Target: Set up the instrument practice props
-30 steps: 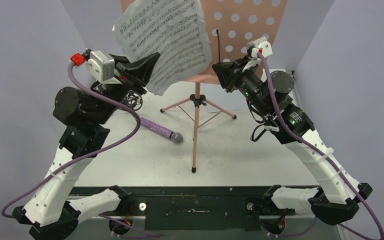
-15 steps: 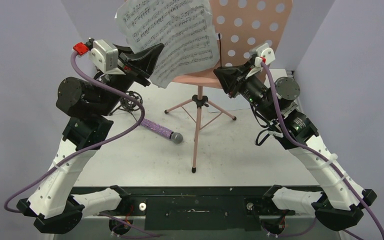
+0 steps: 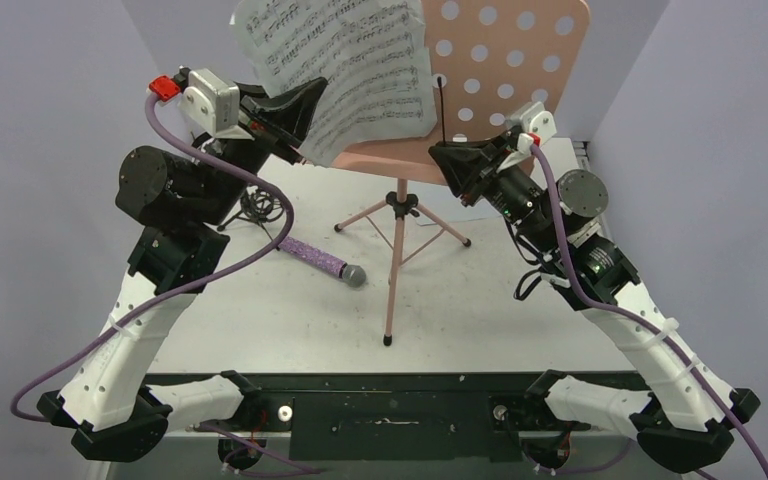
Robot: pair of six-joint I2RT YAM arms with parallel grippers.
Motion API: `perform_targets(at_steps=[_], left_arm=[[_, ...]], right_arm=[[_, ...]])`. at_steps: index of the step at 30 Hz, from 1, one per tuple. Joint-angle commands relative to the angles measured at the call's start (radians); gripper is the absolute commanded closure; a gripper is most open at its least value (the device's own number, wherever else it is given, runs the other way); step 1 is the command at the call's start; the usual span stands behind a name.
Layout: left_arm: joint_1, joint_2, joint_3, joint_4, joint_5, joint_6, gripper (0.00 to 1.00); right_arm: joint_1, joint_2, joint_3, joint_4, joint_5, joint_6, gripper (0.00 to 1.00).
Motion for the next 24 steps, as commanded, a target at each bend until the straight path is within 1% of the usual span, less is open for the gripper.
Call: perform_targets(at_steps=[1, 8, 16, 24], left_arm=[[0.006, -0.013, 0.028, 0.010, -0.044, 0.012, 1.00], [0.006, -0.002, 0.032, 0.021, 0.000, 0.006, 1.00], [0.004, 0.019, 0.032, 0.067, 0.161, -0.006, 1.00], [0.003, 0.070, 0.070, 0.103, 0.330, -0.063, 1.00]], right_arm=[[0.002, -0.061, -0.019, 0.153, -0.007, 0.011, 0.95], [0.002, -0.063, -0.041, 0.173, -0.066, -0.032, 0.95], [0.003, -0.012, 0.009, 0.133, -0.146, -0.054, 0.95], [0.002, 0.003, 0.029, 0.120, -0.168, -0.052, 0.95]])
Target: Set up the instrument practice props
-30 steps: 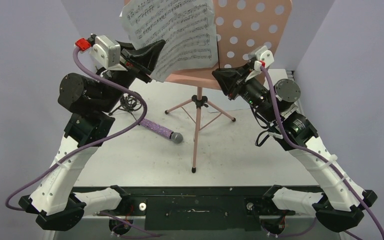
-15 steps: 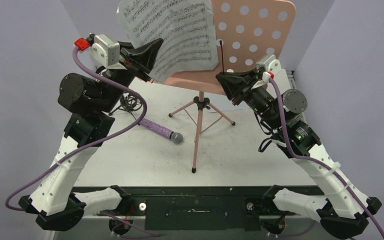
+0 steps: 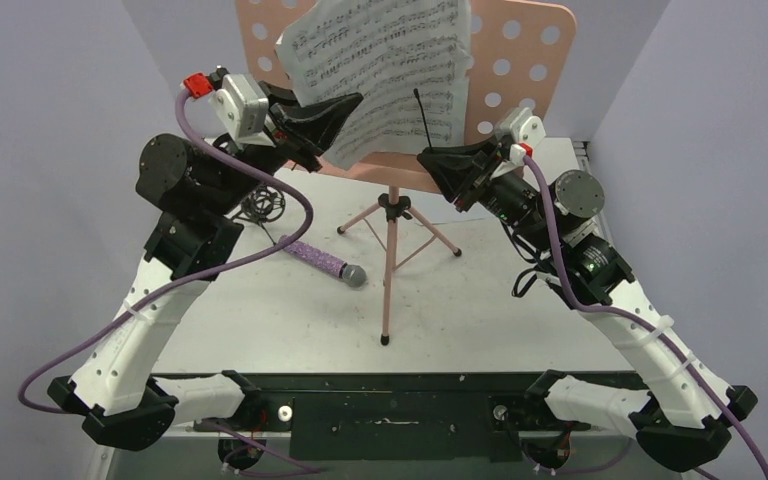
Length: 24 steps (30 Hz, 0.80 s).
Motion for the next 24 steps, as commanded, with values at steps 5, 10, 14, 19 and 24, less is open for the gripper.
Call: perform_targets(at_steps=[5, 10, 14, 19, 24], left_arm=[[-0.003, 0.069, 0.100, 0.054, 0.150, -0.077, 1.00], [-0.016, 0.098, 0.122, 0.035, 0.131, -0.081, 0.99], [-0.029, 0.095, 0.113, 0.036, 0.080, -0.062, 0.99], [-0.030, 0.069, 0.085, 0.062, 0.042, -0.048, 1.00], [-0.042, 0.096, 0.101, 0.078, 0.097, -0.091, 1.00]], right_arm=[[0.002, -0.002, 0.057, 0.073, -0.056, 0.003, 0.95], [0.002, -0.003, 0.072, 0.067, -0.068, 0.015, 0.95], [0.002, -0.011, 0.081, 0.067, -0.082, 0.025, 0.95], [0.001, -0.025, 0.069, 0.071, -0.080, 0.029, 0.95], [0.002, -0.018, 0.070, 0.080, -0.085, 0.038, 0.95]])
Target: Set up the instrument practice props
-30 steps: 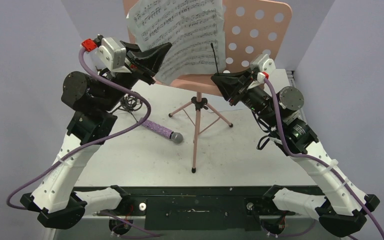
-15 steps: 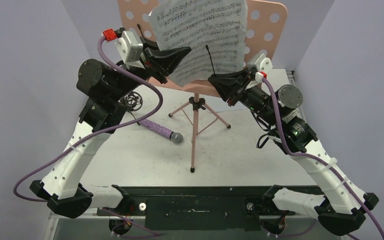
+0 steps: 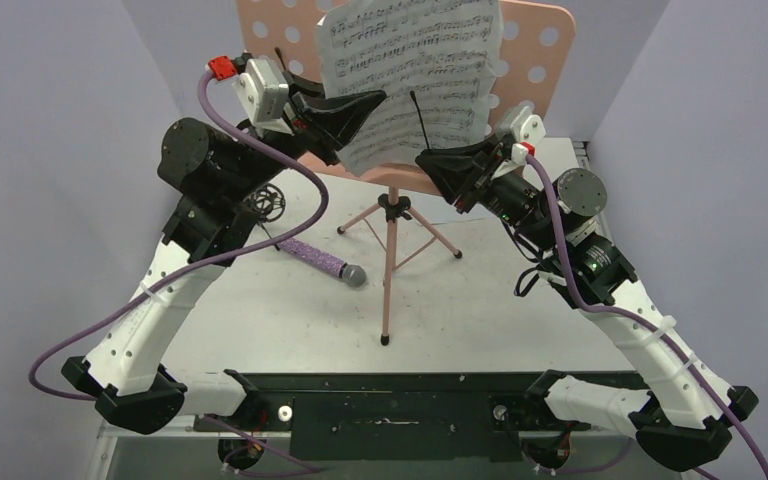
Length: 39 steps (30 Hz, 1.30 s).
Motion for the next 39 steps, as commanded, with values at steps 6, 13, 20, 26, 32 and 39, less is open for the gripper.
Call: perform_targets(at_steps=[6, 13, 20, 26, 32, 39], left_arm=[[-0.025, 0.022, -0.003, 0.130, 0.024, -0.102, 1.00], [-0.027, 0.019, -0.031, 0.126, 0.026, -0.104, 0.73], [-0.026, -0.055, -0.089, 0.058, -0.092, -0.022, 0.35], [-0.023, -0.152, -0.178, 0.044, -0.195, 0.028, 0.31], [-0.018, -0.182, -0.219, 0.027, -0.190, 0.025, 0.47], [-0.016, -0.178, -0.242, -0.016, -0.246, 0.044, 0.46]], right_arm=[[0.001, -0.017, 0.053, 0.103, -0.034, 0.040, 0.95], [0.002, -0.016, 0.056, 0.098, -0.016, 0.050, 0.95], [0.001, -0.016, 0.047, 0.095, 0.011, 0.057, 0.95], [0.002, -0.016, 0.037, 0.096, 0.030, 0.060, 0.95], [0.002, -0.018, 0.032, 0.098, 0.030, 0.065, 0.95], [0.001, -0.026, 0.023, 0.104, 0.028, 0.073, 0.95]])
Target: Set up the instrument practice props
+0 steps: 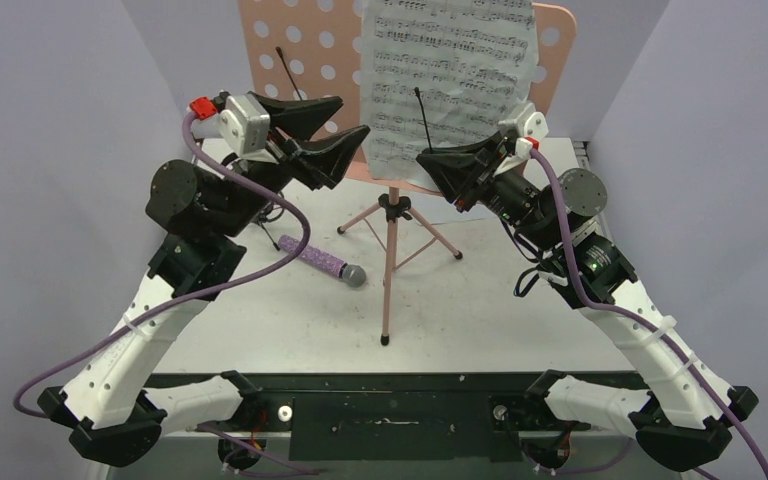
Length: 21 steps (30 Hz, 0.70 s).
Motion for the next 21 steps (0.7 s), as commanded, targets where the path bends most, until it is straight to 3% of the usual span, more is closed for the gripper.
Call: perform_targets(at_steps=[1, 9, 21], left_arm=[[0.008, 0.010, -0.011, -0.049, -0.050, 0.020, 0.46], [0.008, 0.018, -0.046, -0.105, -0.055, 0.000, 0.41], [0.005, 0.058, -0.089, 0.014, 0.027, -0.067, 0.41]], right_arm=[[0.002, -0.026, 0.024, 0.102, -0.001, 0.023, 0.95], [0.003, -0.027, 0.020, 0.104, 0.000, 0.023, 0.95], [0.002, -0.028, 0.024, 0.109, -0.004, 0.024, 0.95]])
